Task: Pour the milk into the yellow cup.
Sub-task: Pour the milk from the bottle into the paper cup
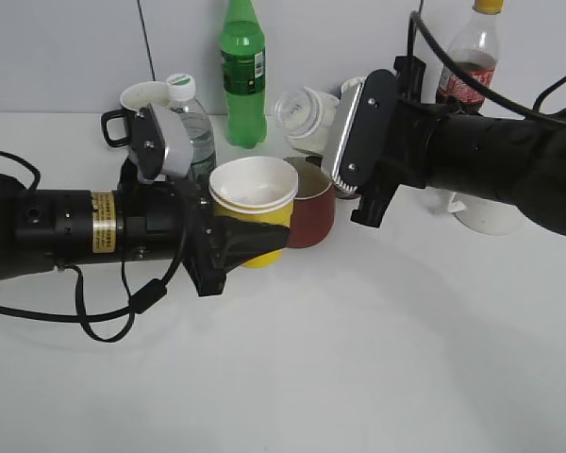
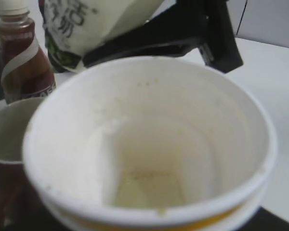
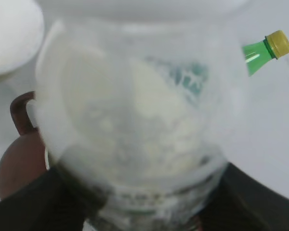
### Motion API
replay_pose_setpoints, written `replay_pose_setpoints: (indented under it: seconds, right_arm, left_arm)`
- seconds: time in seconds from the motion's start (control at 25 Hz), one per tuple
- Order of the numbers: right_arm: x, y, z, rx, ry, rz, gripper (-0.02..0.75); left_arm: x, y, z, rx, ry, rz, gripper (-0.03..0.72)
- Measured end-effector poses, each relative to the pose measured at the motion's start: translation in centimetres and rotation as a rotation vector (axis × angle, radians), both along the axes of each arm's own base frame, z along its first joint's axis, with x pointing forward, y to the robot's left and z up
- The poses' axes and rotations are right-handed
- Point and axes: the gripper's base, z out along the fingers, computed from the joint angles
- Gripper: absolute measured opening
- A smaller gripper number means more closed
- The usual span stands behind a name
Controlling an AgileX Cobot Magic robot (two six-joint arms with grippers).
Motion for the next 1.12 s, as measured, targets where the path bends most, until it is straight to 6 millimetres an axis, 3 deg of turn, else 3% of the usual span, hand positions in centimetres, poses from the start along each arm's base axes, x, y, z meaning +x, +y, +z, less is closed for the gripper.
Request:
replay_pose_setpoints:
  seconds: [1.12]
  right_arm:
    - [0.36, 0.25, 0.71, -0.267, -0.313, 0.128, 0.435]
  left_arm:
    - [-0.03, -0.74, 0.46, 0.008, -0.039, -0.064, 0.365]
